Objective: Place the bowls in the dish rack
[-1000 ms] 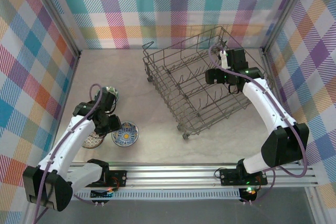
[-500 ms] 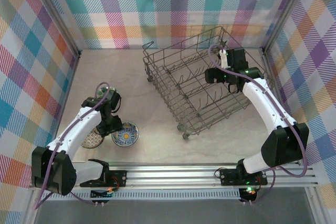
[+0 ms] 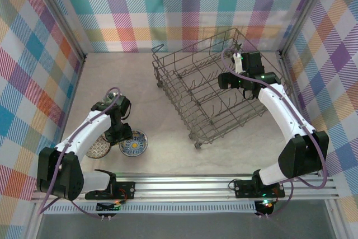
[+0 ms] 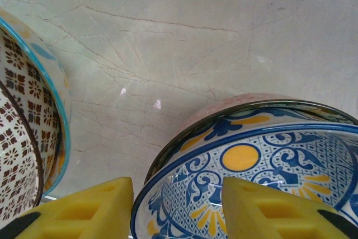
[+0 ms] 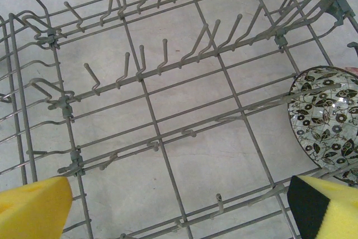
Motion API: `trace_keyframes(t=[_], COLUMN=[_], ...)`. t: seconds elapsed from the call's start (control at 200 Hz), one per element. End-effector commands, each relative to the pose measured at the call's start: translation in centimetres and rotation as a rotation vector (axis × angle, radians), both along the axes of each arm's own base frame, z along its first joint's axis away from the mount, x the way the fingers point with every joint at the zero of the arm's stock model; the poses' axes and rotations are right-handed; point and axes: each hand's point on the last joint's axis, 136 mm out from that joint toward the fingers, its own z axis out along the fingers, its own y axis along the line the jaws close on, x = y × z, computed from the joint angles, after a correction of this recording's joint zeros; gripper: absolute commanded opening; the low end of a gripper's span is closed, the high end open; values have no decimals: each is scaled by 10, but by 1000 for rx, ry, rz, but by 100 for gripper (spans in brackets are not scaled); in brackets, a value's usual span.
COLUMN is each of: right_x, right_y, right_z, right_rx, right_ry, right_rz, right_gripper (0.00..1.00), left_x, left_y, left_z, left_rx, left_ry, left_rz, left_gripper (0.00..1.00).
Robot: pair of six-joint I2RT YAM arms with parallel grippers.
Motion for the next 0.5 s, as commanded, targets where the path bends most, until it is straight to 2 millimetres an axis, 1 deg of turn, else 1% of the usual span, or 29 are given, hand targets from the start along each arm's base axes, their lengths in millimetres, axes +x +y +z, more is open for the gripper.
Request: trace_keyframes(t=[0.0, 0.215, 0.495], right_x=[-1, -2, -3], right_y=[2, 2, 3], right_z=[4, 4, 7], right_rx=[0, 2, 10], right_ry=[-25, -24, -30], right_rz=[16, 16, 17], right_gripper=[99, 99, 99], left_x=[-5, -7, -10], left_y=[-7, -15, -25], left_z=[-7, -10, -9], left_rx=[-24, -40, -78], left_ry=[35, 48, 29], left_rz=[-24, -45, -40], left_gripper=[45, 44, 37])
